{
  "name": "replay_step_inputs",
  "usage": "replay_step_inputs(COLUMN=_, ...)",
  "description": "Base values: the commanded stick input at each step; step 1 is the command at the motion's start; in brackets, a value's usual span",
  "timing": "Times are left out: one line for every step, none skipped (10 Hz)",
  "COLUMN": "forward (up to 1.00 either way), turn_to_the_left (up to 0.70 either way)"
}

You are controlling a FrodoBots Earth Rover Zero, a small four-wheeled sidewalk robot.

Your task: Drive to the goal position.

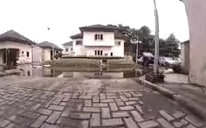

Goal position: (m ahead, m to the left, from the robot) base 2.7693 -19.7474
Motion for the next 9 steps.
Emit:
replay_step_inputs(forward=0.5, turn_to_the_left=0.0)
replay_step_inputs(forward=0.5, turn_to_the_left=0.0)
replay_step_inputs(forward=0.5, turn_to_the_left=0.0)
replay_step_inputs(forward=0.5, turn_to_the_left=0.0)
replay_step_inputs(forward=0.5, turn_to_the_left=0.0)
replay_step_inputs(forward=0.5, turn_to_the_left=0.0)
replay_step_inputs(forward=0.5, turn_to_the_left=0.0)
replay_step_inputs(forward=0.5, turn_to_the_left=0.0)
replay_step_inputs(forward=0.5, turn_to_the_left=0.0)
